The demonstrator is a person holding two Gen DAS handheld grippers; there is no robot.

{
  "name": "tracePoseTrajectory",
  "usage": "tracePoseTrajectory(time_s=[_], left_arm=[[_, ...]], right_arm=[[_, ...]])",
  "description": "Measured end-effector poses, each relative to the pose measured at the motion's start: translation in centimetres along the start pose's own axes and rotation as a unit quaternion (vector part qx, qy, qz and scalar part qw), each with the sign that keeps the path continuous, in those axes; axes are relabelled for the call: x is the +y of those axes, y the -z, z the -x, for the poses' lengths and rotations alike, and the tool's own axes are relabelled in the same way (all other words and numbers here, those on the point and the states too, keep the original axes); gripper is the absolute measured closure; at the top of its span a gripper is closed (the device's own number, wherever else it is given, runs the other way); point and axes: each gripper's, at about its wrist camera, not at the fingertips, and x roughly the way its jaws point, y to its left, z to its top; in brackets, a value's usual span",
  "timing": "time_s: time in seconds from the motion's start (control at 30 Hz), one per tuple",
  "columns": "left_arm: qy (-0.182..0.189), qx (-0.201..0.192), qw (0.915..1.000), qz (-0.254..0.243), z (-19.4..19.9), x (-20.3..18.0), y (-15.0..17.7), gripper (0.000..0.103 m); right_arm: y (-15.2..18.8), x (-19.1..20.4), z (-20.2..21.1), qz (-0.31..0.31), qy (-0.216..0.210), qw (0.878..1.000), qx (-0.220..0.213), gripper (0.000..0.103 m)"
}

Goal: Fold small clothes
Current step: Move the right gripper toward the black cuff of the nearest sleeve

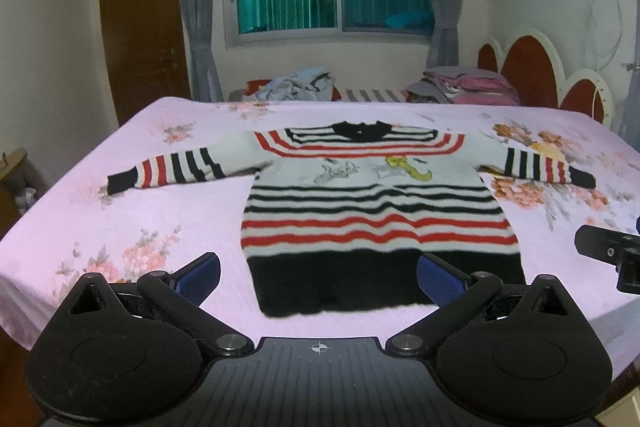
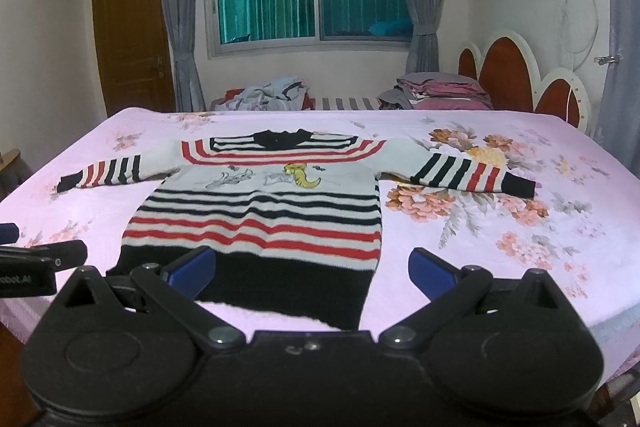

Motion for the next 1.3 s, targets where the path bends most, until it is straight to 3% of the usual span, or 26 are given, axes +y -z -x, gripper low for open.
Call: tracePoseTrajectory(time_s=[0.33,0.6,0.97,1.07,1.2,1.3], left_arm=[[-0.004,0.003,0.9999,0.014,-4.4,0.1,-2.8,0.0],[0.036,0.001,0.9991,0.024,-9.0,-1.0,-5.3,0.0],[0.035,0.04,0.9975,0.046,-17.6,-1.6,-8.6,0.0],[0.072,0.058,0.9947,0.045,-20.2,-1.4,-9.8,0.0],[0.08,0.051,0.9953,0.021,-22.7,-2.2,-11.5,0.0],[0.101,0.047,0.9937,0.014,-24.4,-2.8,-12.5,0.0]], right_arm=[[-1.8,-0.7,-4.4,-0.011,0.009,1.0,0.004,0.0],[-3.2,-2.7,-8.4,-0.036,0.022,0.999,0.005,0.0],[-5.8,-4.8,-14.9,-0.059,0.06,0.996,0.017,0.0],[-6.7,-5.1,-16.4,-0.067,0.07,0.995,0.017,0.0],[-8.0,-5.6,-18.2,-0.088,0.083,0.993,0.014,0.0],[-8.9,-6.6,-19.1,-0.112,0.094,0.989,0.004,0.007]])
